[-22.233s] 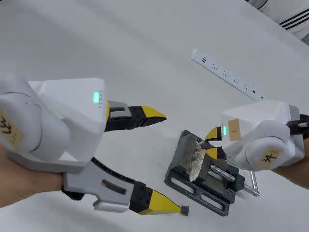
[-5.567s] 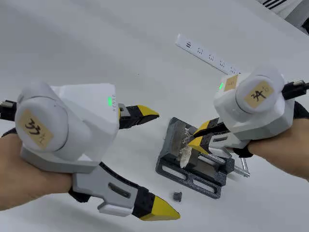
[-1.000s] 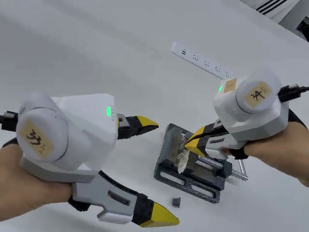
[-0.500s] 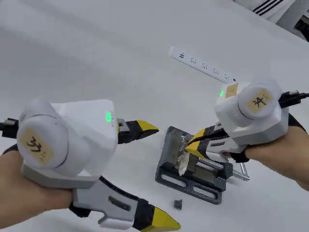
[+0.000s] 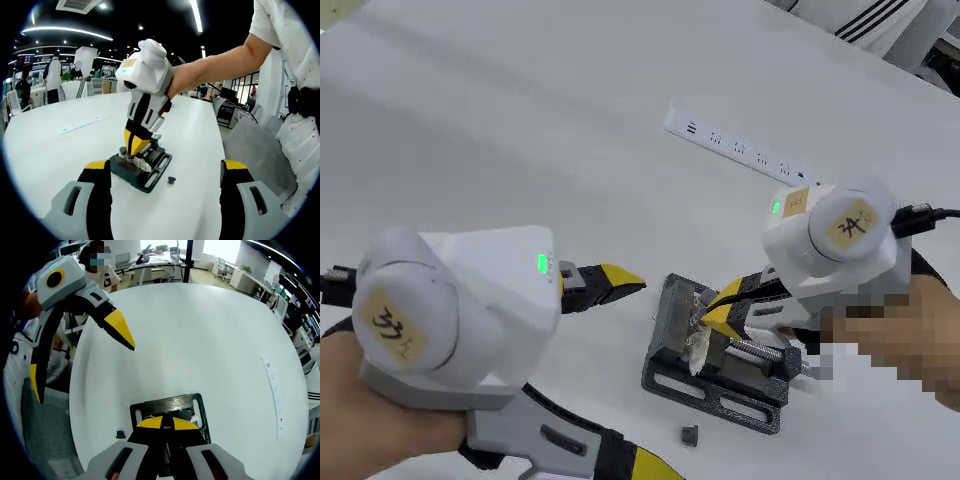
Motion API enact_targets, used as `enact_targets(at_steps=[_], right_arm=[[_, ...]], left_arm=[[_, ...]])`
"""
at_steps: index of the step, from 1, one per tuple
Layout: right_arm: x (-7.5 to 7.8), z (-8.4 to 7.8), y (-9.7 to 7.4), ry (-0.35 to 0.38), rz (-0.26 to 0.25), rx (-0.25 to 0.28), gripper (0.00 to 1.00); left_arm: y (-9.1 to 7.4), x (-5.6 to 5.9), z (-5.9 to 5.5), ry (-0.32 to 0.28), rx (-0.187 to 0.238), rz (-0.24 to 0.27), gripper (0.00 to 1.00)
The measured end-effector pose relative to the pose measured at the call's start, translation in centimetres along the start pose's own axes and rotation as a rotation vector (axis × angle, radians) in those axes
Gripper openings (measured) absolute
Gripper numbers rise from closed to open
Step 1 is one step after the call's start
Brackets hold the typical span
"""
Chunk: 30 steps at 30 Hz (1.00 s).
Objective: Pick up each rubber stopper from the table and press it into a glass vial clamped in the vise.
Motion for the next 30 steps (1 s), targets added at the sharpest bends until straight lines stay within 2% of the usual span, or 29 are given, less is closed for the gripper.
enact_targets(at_steps=[2, 4, 8, 14, 30], right_arm=[[0.1, 0.0, 0.0, 0.004, -0.020, 0.004, 0.03], [0.1, 0.1, -0.1, 0.011, -0.018, 0.012, 0.06], [-0.2, 0.0, -0.3, 0.012, -0.011, 0.017, 0.07], [-0.1, 0.1, -1.1, 0.024, -0.028, 0.043, 0.08], [-0.6, -0.2, -3.9, 0.074, -0.090, 0.134, 0.15]], left_arm=[[0.0, 0.0, 0.1, 0.001, 0.000, 0.000, 0.89], [0.0, 0.0, 0.1, 0.002, -0.002, -0.001, 0.89], [0.0, 0.1, 0.0, 0.004, -0.011, -0.004, 0.89], [0.0, 0.1, 0.0, 0.010, -0.016, -0.005, 0.89], [0.0, 0.5, 0.2, 0.037, -0.041, -0.013, 0.87]])
Point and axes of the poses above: the centre of the closed fingertips' face, and the gripper's own axes: y roughly forward along the fingers, x roughly to its right, z roughly out of its top, the point moved 4 cm from there along -y, roughly backward along the fingers, and after that the axes turned 14 degrees about x, right-handed, at the moved point
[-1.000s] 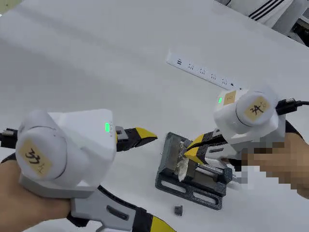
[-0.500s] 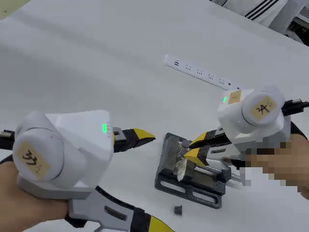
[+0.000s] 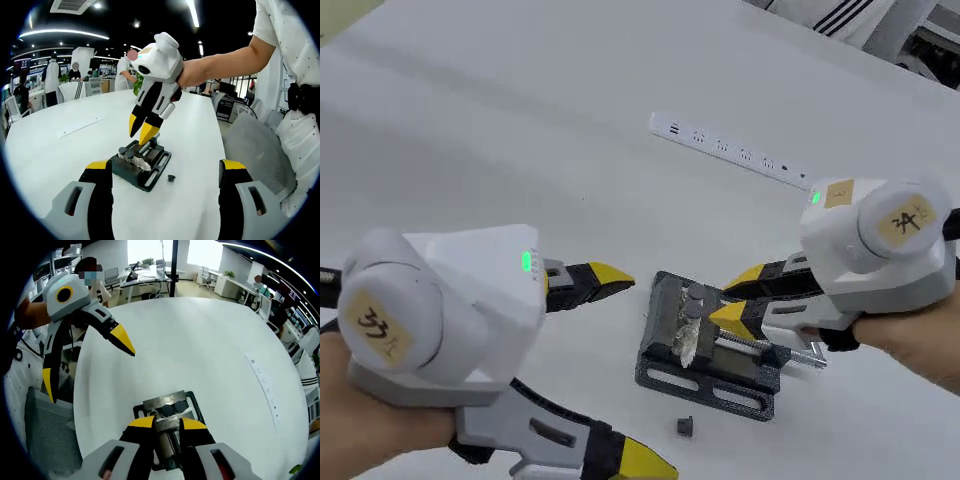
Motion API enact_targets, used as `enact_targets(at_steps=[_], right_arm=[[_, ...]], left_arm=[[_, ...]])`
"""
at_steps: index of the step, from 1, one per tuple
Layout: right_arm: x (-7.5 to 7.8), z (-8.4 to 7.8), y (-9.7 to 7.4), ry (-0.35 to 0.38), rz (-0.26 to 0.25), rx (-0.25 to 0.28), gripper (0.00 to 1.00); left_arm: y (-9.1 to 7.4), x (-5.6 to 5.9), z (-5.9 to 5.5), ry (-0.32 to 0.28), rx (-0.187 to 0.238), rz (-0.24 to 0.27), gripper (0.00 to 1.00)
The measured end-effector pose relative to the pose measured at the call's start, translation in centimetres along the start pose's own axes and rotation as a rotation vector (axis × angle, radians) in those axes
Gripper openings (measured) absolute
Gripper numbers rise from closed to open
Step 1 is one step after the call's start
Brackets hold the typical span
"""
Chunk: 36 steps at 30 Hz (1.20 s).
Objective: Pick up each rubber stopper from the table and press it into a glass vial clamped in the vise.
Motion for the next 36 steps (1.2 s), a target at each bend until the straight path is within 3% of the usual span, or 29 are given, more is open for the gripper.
enact_targets(at_steps=[14, 36], right_arm=[[-0.4, -1.3, -2.4, 0.057, -0.040, 0.113, 0.31], [-2.3, -5.7, -7.7, 0.102, -0.073, 0.288, 0.67]], left_arm=[[-0.3, 0.2, -0.3, 0.028, -0.058, -0.002, 0.82], [0.8, 0.8, -1.6, 0.093, -0.188, -0.048, 0.67]])
Point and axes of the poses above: the centre of the closed fingertips' face, and the gripper's own axes: y roughly forward along the fingers, x roughly to its right, z roughly out of its top, the point moved 4 cm from there along -y, roughly backward along the fingers, and after that the axes turned 14 degrees about x, right-handed, at the moved point
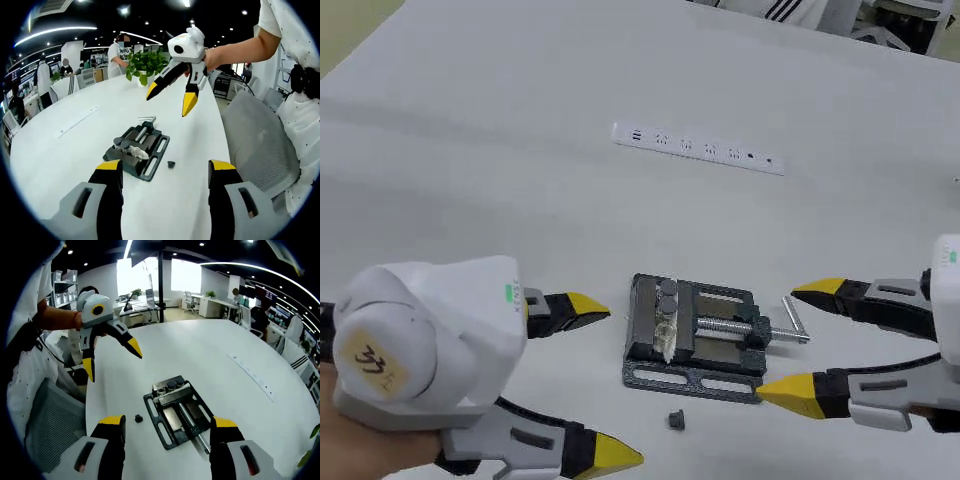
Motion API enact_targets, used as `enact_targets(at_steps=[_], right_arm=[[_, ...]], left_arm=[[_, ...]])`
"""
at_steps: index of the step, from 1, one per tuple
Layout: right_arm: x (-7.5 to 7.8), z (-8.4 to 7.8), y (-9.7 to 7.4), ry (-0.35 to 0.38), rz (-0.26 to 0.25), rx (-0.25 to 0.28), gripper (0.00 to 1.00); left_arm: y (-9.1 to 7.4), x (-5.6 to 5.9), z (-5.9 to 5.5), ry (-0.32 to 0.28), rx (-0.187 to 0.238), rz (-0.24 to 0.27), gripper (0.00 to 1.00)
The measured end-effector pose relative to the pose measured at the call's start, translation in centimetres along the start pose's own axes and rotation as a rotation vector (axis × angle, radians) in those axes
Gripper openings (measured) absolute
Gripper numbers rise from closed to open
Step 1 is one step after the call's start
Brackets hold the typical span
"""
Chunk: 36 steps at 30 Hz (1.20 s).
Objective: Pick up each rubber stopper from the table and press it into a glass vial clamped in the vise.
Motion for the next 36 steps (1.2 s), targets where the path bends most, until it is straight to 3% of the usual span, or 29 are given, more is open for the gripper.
enact_targets(at_steps=[5, 8, 16, 25, 28, 36], right_arm=[[-0.3, -0.9, -1.3, 0.002, -0.003, 0.036, 0.73], [-0.5, -1.5, -1.9, 0.000, -0.001, 0.044, 0.77], [-1.0, -2.7, -3.3, 0.010, -0.009, 0.085, 0.84], [-1.2, -4.2, -4.6, 0.026, -0.022, 0.108, 0.87], [-1.3, -4.5, -5.0, 0.031, -0.029, 0.109, 0.87], [-1.5, -5.0, -5.5, 0.045, -0.047, 0.113, 0.85]], left_arm=[[0.9, 0.0, -0.5, 0.010, -0.032, -0.018, 0.62], [1.3, 0.0, -1.4, 0.030, -0.066, -0.032, 0.58], [3.1, 1.1, -2.9, 0.070, -0.161, -0.088, 0.47], [5.3, 0.9, -4.7, 0.081, -0.232, -0.098, 0.33], [5.9, 0.8, -5.7, 0.094, -0.276, -0.105, 0.28], [7.6, 0.9, -6.7, 0.079, -0.318, -0.114, 0.22]])
Point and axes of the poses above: the centre of the closed fingertips' face, and the gripper's own axes: y roughly forward along the fingers, x roughly to its right, z roughly out of its top, the point moved 4 cm from there along -y, roughly backward along the fingers, and after that the axes turned 14 degrees about x, right-handed, at the moved point
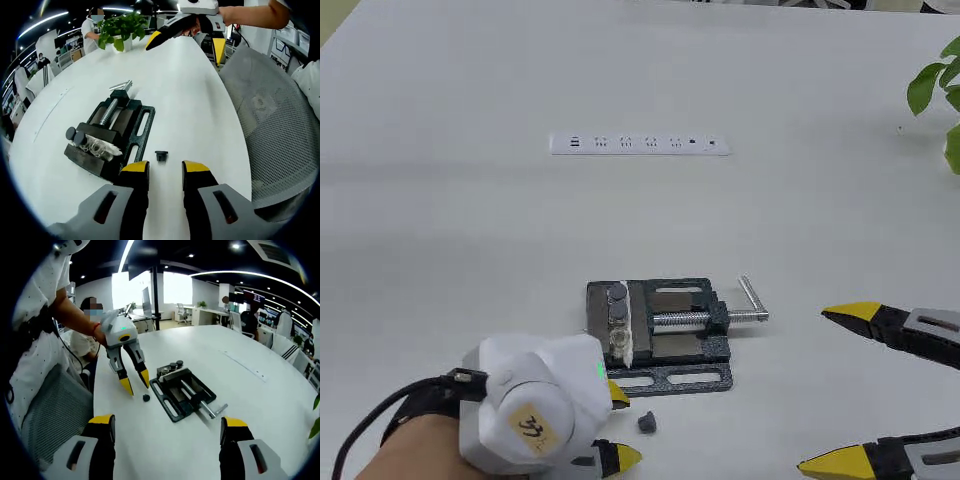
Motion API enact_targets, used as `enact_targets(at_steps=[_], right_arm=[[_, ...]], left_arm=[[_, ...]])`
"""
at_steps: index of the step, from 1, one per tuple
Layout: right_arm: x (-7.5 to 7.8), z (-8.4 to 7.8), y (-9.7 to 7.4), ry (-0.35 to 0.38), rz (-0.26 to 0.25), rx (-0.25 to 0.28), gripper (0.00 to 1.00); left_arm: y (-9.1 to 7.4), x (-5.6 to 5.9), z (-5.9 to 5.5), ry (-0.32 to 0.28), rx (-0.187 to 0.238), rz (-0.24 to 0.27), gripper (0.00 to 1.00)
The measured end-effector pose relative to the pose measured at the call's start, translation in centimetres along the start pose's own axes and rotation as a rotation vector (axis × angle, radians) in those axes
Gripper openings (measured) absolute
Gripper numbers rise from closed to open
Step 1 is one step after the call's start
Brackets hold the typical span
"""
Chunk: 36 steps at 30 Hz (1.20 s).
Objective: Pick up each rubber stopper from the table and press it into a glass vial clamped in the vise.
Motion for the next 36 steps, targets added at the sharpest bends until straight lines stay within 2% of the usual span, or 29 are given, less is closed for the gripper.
enact_targets(at_steps=[5, 9, 17, 26, 36], right_arm=[[0.0, 0.0, -0.2, 0.005, -0.005, 0.007, 0.85], [0.0, -0.1, -0.4, 0.008, -0.006, 0.009, 0.84], [0.1, -0.2, -0.8, 0.011, -0.014, 0.009, 0.83], [0.1, -0.2, -1.0, 0.014, -0.020, 0.007, 0.82], [-0.3, -0.1, -0.6, 0.015, -0.011, 0.010, 0.81]], left_arm=[[0.7, -0.1, -0.3, -0.004, -0.026, 0.003, 0.19], [0.9, -0.3, 0.0, -0.014, -0.030, 0.007, 0.13], [1.6, -0.4, -0.4, -0.022, -0.051, 0.000, 0.09], [1.6, -0.3, -0.5, -0.035, -0.053, 0.008, 0.05], [1.6, -0.1, -0.6, -0.037, -0.049, 0.009, 0.04]])
Point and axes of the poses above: the centre of the closed fingertips' face, and the gripper's own axes: y roughly forward along the fingers, x roughly to its right, z roughly out of its top, the point moved 4 cm from there along -y, roughly backward along the fingers, and after that the axes turned 14 degrees about x, right-handed, at the moved point
